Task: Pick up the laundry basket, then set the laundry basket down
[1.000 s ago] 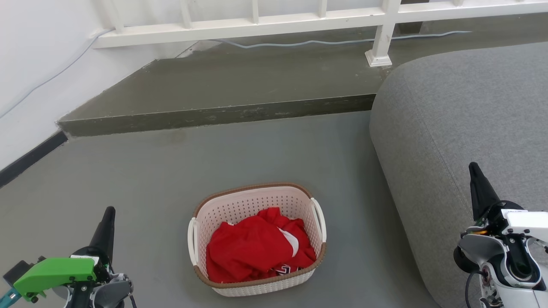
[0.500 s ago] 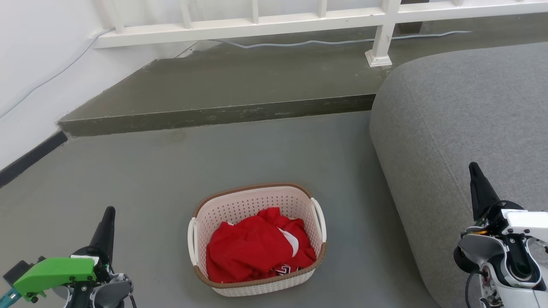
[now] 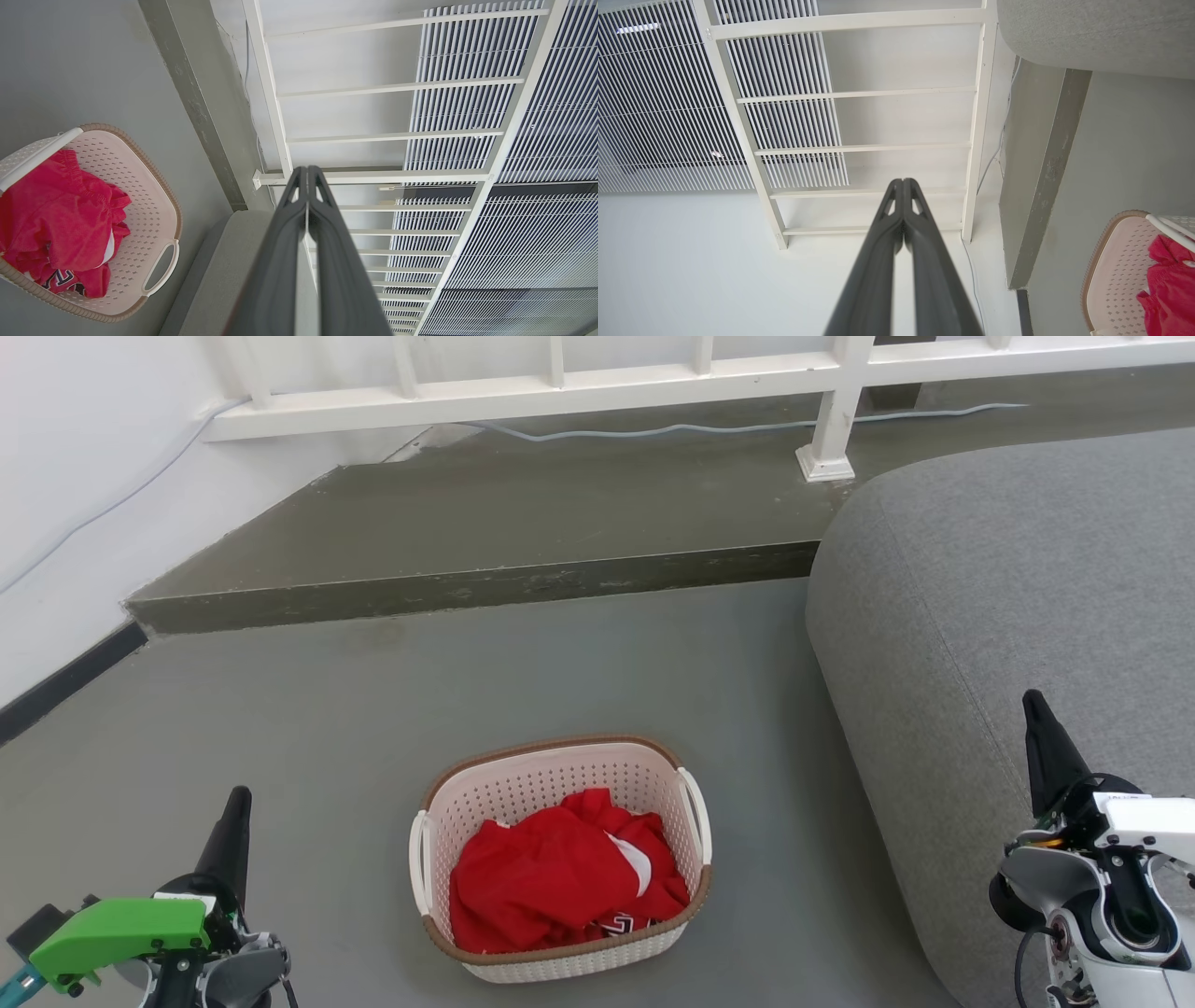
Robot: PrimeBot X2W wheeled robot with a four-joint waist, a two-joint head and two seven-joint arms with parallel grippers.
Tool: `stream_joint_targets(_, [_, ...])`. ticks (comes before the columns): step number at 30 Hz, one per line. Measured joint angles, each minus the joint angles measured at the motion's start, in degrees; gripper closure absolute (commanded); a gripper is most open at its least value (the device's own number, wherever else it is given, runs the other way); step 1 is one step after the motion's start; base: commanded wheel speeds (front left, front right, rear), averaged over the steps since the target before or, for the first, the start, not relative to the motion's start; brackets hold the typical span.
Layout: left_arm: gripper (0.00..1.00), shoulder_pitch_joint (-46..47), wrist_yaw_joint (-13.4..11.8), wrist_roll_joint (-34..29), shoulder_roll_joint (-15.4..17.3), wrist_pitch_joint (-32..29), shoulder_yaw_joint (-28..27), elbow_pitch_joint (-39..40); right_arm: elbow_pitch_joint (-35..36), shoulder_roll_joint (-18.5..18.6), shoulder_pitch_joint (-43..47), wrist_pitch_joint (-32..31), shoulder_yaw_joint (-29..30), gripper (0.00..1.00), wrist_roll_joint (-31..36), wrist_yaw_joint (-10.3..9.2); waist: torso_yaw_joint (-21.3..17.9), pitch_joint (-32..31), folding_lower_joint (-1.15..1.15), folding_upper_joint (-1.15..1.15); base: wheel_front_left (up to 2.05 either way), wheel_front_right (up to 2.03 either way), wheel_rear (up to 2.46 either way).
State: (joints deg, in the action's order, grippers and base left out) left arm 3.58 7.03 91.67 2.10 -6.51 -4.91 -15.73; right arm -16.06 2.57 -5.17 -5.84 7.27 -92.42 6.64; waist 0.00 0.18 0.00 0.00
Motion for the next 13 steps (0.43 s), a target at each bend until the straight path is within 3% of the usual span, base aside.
stream_joint_targets(13, [1.00,0.0,0.0,0.0,0.0,0.0,0.0,0.0,0.0,0.0,0.0,0.0,0.0,1.00,0.0,0.00,0.0,0.0,0.00,0.00,0.00,0.00,0.00])
